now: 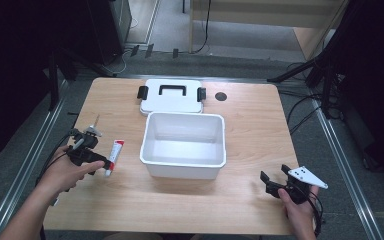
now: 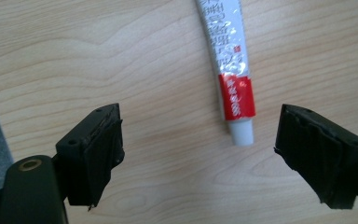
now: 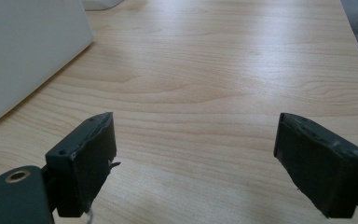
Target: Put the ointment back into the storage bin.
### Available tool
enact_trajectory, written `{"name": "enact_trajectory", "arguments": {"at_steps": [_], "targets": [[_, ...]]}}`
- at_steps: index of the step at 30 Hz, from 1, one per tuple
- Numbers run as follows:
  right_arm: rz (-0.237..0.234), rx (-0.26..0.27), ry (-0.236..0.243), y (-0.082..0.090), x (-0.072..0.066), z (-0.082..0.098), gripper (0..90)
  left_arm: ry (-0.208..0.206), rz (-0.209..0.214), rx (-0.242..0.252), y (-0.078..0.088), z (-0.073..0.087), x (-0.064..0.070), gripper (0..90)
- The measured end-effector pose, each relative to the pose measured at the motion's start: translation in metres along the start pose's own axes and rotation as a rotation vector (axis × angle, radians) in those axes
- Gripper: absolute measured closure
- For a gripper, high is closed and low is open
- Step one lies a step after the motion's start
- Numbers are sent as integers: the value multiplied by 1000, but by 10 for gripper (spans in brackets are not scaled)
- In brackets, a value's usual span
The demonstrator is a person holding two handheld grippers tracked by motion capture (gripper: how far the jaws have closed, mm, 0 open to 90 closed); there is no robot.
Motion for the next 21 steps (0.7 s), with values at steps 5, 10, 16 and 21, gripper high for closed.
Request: {"name": "enact_trajectory", "arguments": {"at_steps": [5,10,16,21], "targets": [[0,-1,0,0,0,0,132,24,23,-36,-8,-10,8,280],[-2,-6,0,0,0,0,132,16,29,-110,-17,-15,19,377],[-11,-9,2,-1,-1,0,133,-6,-25,-162,-24,-21,21,491],[-15,-9,5,-1,-1,0,132,15,-21,-200,-32,-24,24,595]]}}
Point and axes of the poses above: each handheld gripper's, and its own axes: y roughly backward along the jaws, z roughly out of its underside, x roughly to its right, the point moved 9 cm from there along -y, roughly forward along the jaws, and after that the axes turned 14 degrees about y, right-handed, at the moved point
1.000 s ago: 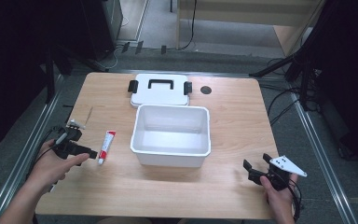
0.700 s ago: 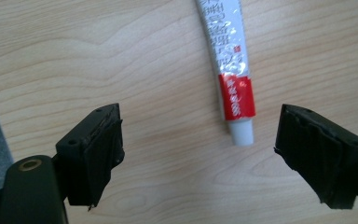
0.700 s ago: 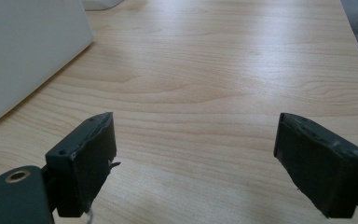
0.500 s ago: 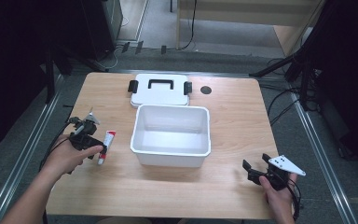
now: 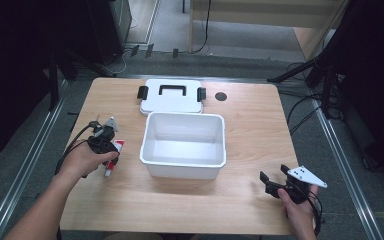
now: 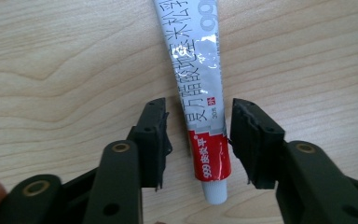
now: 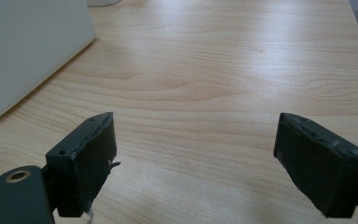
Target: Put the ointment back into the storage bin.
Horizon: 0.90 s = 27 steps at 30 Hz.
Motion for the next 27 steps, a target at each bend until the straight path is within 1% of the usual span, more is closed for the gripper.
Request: {"name": "enact_trajectory", "arguments": {"at_steps": [1,2,3,4,8,9,12,13,16,17,18,19,20,21,22,23,24,27], "targets": [[-2,-1,0,0,0,0,133,3,1,-6,-2,0,1,617],[-2,-2,0,0,0,0,133,7,-2,-25,-4,0,2,631],[-2,-2,0,0,0,0,133,14,-1,-25,-5,-1,3,640],[-2,-2,0,0,0,0,133,6,-9,-27,-6,-2,2,650],[-2,-3,2,0,0,0,133,8,-17,-24,-7,-4,3,671],[-2,-5,1,0,0,0,133,2,-12,-27,-7,-4,3,709],[-1,-6,1,0,0,0,133,-8,-10,-37,-7,-3,3,715],[-1,-5,0,-1,0,0,133,-23,-8,-36,-5,-3,3,715],[-2,-6,0,-1,0,0,133,-26,-4,-31,-2,-2,3,717],[-2,-7,0,-1,0,0,133,-37,-10,-19,1,-2,2,717],[-2,-9,-2,-1,0,0,133,-45,-8,-14,8,-3,2,717],[-3,-9,-2,-1,0,0,133,-45,-4,-5,12,-3,2,718],[-3,-9,-2,-1,0,0,133,-45,-4,-5,12,-3,2,718],[-4,-9,1,-1,0,0,133,-58,-6,-8,16,-2,3,718],[-3,-10,0,-1,-1,0,133,-85,-23,2,26,-2,3,718],[-3,-10,0,-1,-1,0,133,-85,-23,2,26,-2,3,718],[-4,-10,1,-1,-1,0,133,-88,-28,9,31,-2,4,718],[-3,-9,4,-1,-1,0,133,-117,-38,34,49,-4,7,718]]}}
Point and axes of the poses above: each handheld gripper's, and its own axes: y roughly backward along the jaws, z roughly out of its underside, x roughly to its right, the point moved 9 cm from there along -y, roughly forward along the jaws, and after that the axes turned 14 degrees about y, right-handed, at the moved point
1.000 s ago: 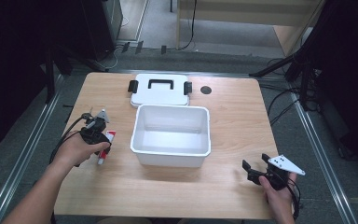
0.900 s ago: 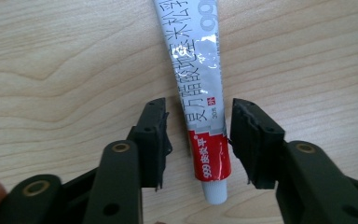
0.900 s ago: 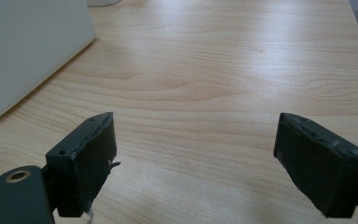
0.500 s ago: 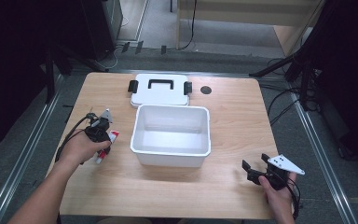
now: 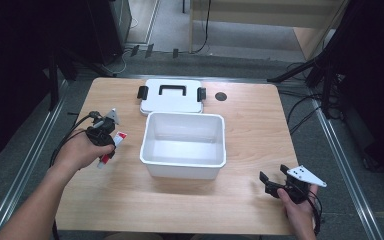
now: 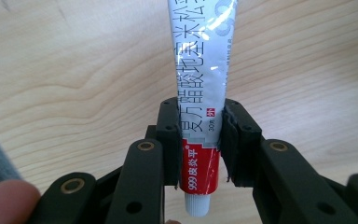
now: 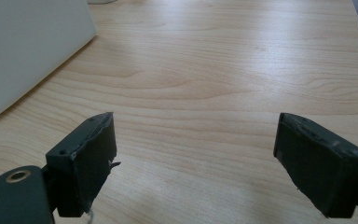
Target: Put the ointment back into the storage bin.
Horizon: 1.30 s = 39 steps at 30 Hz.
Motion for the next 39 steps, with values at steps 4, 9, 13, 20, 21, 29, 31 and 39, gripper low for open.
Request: {"name": "enact_trajectory", "arguments": {"at_steps": [4,9,13,20,21,29,31,39], "targets": [[6,2,1,0,0,0,127,-26,-2,21,26,-3,6,718],[20,-2,25,0,-1,0,49,-44,5,42,49,-6,14,718],[25,-12,64,-1,-4,-1,20,-63,6,51,66,-7,19,718],[30,-21,78,-2,-6,0,17,-100,17,51,92,-11,32,718],[30,-23,79,-2,-6,0,17,-101,20,58,96,-12,35,718],[24,-26,81,-3,-6,0,17,-152,68,75,116,-19,62,718],[24,-27,80,-3,-6,0,17,-163,66,76,117,-20,66,718],[18,-28,80,-3,-6,0,17,-218,89,83,118,-29,97,718]]}}
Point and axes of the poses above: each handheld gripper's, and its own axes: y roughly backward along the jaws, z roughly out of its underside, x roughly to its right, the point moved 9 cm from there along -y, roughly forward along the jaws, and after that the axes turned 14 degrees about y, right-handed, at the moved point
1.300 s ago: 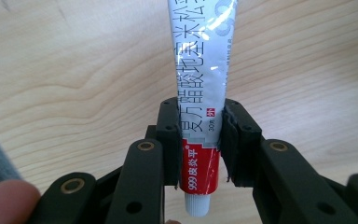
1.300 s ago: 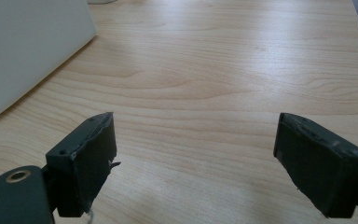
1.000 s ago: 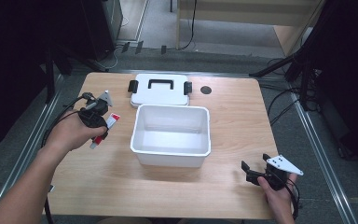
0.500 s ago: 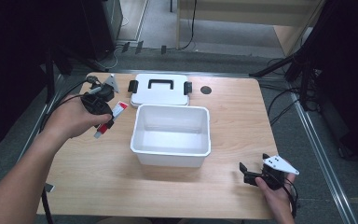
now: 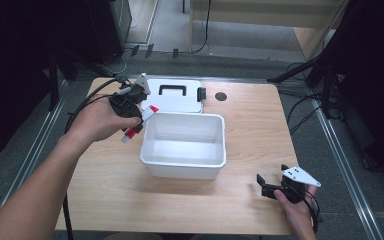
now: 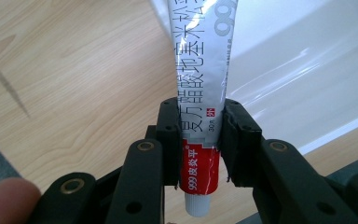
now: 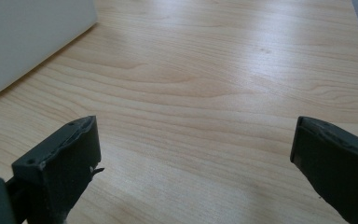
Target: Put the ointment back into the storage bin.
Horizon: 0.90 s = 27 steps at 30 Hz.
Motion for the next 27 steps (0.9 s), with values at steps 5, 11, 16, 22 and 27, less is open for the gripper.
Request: {"name": "enact_trajectory", "arguments": {"at_steps": [5,11,16,22,27], "targets": [[1,1,2,0,0,0,18,-13,16,3,-2,-8,15,718],[-1,1,0,0,0,0,18,-36,28,-3,-9,-16,29,717],[-1,1,2,0,0,0,18,-47,42,-13,-17,-21,34,717],[-6,-1,2,0,0,0,19,-47,54,-12,-28,-27,41,717],[-10,0,1,0,-1,0,20,-51,65,-23,-39,-30,48,717]]}}
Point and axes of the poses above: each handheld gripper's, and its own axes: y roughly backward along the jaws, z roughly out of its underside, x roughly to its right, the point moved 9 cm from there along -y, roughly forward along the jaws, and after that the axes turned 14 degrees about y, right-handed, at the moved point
